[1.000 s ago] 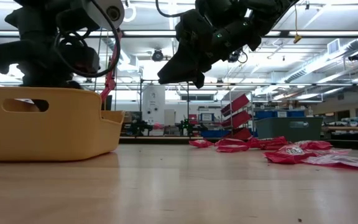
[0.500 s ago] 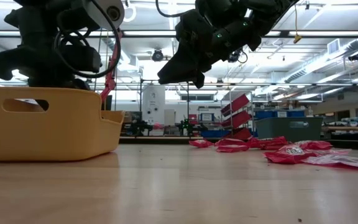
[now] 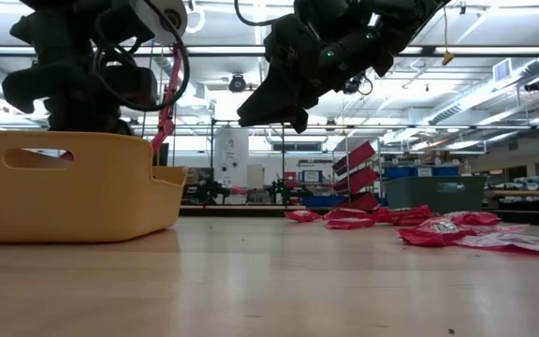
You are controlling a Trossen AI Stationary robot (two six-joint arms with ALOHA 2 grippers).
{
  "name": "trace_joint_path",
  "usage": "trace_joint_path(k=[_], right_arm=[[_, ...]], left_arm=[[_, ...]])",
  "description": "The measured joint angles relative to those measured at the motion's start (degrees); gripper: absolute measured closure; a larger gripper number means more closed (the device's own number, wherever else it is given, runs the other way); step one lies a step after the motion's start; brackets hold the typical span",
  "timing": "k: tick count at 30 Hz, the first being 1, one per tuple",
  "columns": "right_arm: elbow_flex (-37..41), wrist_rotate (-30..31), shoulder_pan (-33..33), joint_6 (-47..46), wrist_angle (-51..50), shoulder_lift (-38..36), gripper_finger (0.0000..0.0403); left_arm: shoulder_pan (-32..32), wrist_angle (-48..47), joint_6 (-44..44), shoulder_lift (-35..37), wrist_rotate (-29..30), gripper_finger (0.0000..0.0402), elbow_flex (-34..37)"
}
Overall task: Sort candy
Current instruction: Put the red candy pack into the yellow bin
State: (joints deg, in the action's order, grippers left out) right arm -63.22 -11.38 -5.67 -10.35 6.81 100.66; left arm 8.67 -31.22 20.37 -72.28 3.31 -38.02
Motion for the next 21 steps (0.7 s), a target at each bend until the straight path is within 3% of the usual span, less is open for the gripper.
trace_joint_path(k=[21], right_arm=[[0.00, 0.00, 0.39, -0.24, 0.00, 0.00, 0.0315]], left_arm=[[-0.02, 0.74, 3.02, -3.44, -7.42, 0.0399, 0.00]])
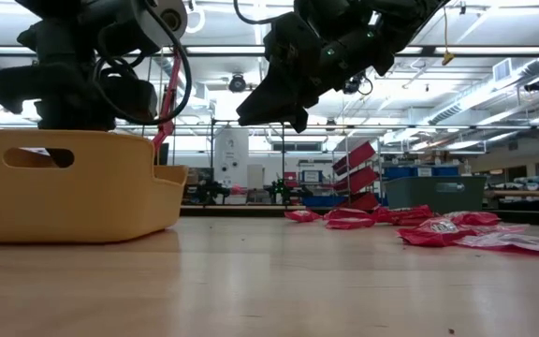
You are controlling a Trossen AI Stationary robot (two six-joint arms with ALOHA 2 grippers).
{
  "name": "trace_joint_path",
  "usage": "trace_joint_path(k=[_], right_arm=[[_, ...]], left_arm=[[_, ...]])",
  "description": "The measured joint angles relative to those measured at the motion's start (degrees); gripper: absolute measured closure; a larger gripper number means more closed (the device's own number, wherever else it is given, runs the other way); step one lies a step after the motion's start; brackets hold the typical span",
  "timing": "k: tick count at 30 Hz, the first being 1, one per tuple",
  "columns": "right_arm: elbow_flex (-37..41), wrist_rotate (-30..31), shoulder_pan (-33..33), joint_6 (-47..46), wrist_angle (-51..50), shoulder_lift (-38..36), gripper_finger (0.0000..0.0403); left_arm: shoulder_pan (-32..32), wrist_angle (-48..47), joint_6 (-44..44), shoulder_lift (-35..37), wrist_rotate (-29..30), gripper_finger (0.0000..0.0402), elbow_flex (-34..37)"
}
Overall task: Sort candy
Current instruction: Put the red candy pack into the yellow bin
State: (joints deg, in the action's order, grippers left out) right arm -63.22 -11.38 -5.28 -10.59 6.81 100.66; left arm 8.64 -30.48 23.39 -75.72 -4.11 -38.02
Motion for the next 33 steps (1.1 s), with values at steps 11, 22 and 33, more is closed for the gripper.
trace_joint_path(k=[11, 22, 33], right_arm=[[0.00, 4.09, 0.02, 0.06, -0.27, 0.00, 0.0315], [0.02, 16.47, -0.61, -1.50, -9.94, -4.59, 0.0322], [0.02, 22.01, -1.18, -12.64, -40.67, -12.63, 0.0341]], left_arm=[[0.00, 0.30, -2.65, 0.00, 0.64, 0.0399, -1.59], [0.01, 0.12, -6.55, 0.00, 4.63, 0.0397, -3.96], [0.02, -4.42, -9.09, 0.42, 10.49, 0.0396, -8.44]])
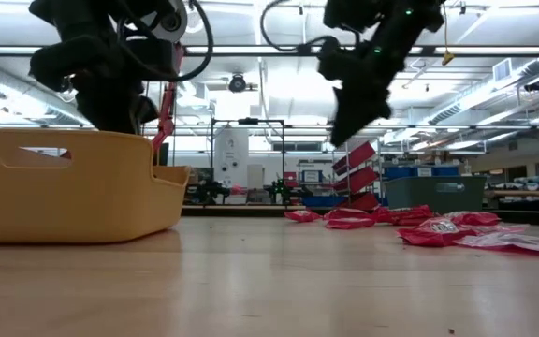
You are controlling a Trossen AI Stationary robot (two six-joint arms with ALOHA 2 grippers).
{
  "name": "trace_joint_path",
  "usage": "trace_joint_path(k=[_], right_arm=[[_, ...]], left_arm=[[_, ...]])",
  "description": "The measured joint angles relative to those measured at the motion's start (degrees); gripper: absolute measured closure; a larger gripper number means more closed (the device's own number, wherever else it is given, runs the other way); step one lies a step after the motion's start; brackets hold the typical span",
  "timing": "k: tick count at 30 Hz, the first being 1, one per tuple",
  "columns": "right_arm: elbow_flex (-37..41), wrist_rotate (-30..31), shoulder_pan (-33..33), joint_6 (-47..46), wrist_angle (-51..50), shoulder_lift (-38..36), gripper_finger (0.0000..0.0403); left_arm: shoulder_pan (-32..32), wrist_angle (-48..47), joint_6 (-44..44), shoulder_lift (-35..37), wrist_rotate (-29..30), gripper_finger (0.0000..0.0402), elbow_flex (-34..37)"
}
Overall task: Sort candy
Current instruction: Put the red candy pack into the yellow bin
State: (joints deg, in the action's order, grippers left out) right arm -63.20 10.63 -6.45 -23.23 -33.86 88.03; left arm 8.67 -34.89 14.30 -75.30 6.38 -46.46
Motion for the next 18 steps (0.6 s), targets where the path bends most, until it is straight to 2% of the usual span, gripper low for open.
trace_joint_path(k=[9, 16, 18], right_arm=[[0.00, 0.02, 4.17, -10.93, -18.92, -0.81, 0.0355], [0.00, -5.00, 12.18, -15.75, -21.70, -0.83, 0.0351], [0.00, -5.55, 14.40, -18.80, -21.75, -0.81, 0.0351]], left_arm=[[0.07, -1.19, -3.63, 1.77, 3.25, 0.0396, -1.32], [0.85, -1.51, -6.18, 6.82, 13.01, 0.0396, -1.25], [1.04, 0.86, -8.07, 8.37, 15.13, 0.0396, -1.25]])
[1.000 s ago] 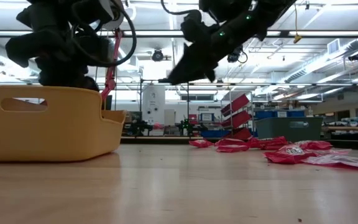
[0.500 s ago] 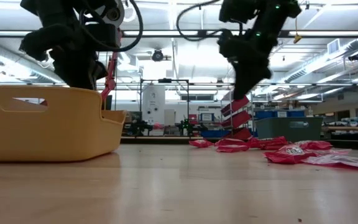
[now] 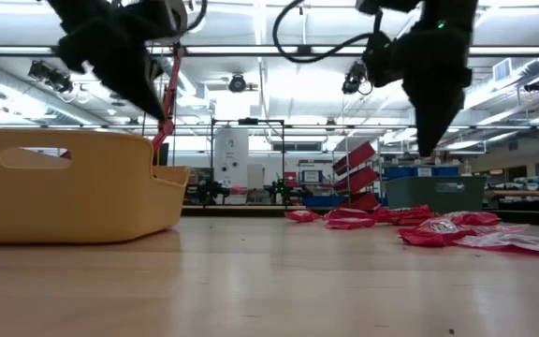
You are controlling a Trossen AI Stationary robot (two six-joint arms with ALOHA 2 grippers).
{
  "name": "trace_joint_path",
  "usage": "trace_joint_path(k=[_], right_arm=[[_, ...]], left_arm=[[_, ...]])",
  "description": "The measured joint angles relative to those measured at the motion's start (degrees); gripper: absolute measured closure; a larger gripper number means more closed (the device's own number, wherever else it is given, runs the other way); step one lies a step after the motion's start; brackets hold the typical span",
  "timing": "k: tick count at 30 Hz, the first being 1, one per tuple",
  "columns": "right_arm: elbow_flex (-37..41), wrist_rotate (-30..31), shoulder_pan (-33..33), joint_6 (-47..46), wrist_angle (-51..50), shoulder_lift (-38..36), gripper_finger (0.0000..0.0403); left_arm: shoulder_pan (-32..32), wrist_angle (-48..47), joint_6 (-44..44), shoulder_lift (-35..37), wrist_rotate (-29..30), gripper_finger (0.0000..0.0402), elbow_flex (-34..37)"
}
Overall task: Sort candy
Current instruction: Put the red candy pack into the yellow bin
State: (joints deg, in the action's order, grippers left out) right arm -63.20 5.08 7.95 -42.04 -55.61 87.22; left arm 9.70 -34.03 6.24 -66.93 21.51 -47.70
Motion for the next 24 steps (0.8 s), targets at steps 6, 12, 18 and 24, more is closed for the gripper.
trace_joint_path(k=[6, 12, 18, 24], right_arm=[[0.00, 1.29, 3.40, -11.80, -0.22, 0.00, 0.0349], [1.53, 2.69, 4.00, -13.16, 2.19, -0.02, 0.0325], [9.45, 2.72, 3.53, -14.18, 13.72, 0.01, 0.0290], [13.89, 6.81, 2.39, -16.34, 19.22, 0.04, 0.0262]], left_arm=[[0.21, 7.63, -6.07, 3.79, 1.89, 0.0396, 0.02], [0.21, 12.00, -9.08, 4.41, 1.98, 0.0396, 0.02], [0.21, 15.04, -10.88, 4.40, 2.43, 0.0396, 0.04], [0.21, 15.52, -10.31, 4.36, 2.41, 0.0396, 0.06]])
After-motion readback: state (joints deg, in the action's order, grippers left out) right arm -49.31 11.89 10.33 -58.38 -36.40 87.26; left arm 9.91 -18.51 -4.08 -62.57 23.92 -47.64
